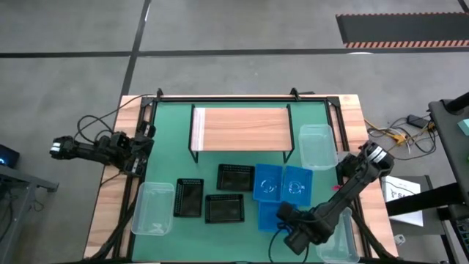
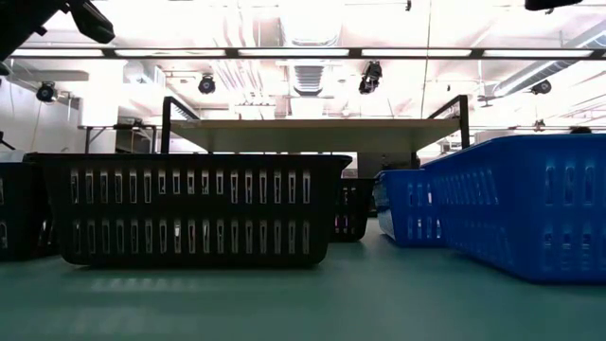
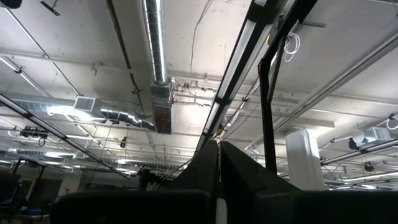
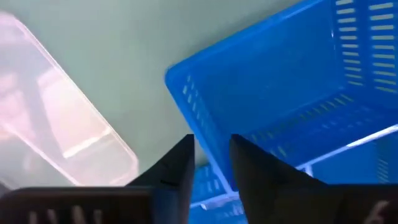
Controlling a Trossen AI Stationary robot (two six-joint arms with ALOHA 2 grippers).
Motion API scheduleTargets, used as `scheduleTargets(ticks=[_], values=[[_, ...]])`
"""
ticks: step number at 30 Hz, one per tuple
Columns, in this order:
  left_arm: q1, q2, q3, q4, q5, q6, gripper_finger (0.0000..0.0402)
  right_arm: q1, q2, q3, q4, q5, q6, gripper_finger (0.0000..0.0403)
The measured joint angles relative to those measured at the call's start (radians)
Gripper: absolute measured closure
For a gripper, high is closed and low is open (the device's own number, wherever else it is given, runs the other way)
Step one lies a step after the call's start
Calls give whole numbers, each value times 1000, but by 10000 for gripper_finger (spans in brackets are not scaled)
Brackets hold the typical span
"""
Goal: Stack baskets on shelf by color
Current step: Put the bottom blue bin on the shelf
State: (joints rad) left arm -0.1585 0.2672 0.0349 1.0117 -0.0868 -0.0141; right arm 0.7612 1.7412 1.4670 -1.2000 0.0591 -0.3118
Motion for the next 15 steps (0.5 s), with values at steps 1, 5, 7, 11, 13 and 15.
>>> scheduleTargets(ticks=[1,5,7,11,13,15], values=[[0,1,0,1,0,0,402,0,1,0,-1,2,-25,292],[0,5,0,0,0,-1,402,-2,16,-5,1,7,-123,266],[0,8,0,0,0,-1,402,-2,27,-11,2,4,-144,259],[0,8,0,0,0,-1,402,-6,42,-17,1,3,-172,255],[0,8,0,0,0,-1,402,-8,48,-19,3,2,-185,255],[0,8,0,0,0,-2,402,-11,50,-22,7,2,-208,255]])
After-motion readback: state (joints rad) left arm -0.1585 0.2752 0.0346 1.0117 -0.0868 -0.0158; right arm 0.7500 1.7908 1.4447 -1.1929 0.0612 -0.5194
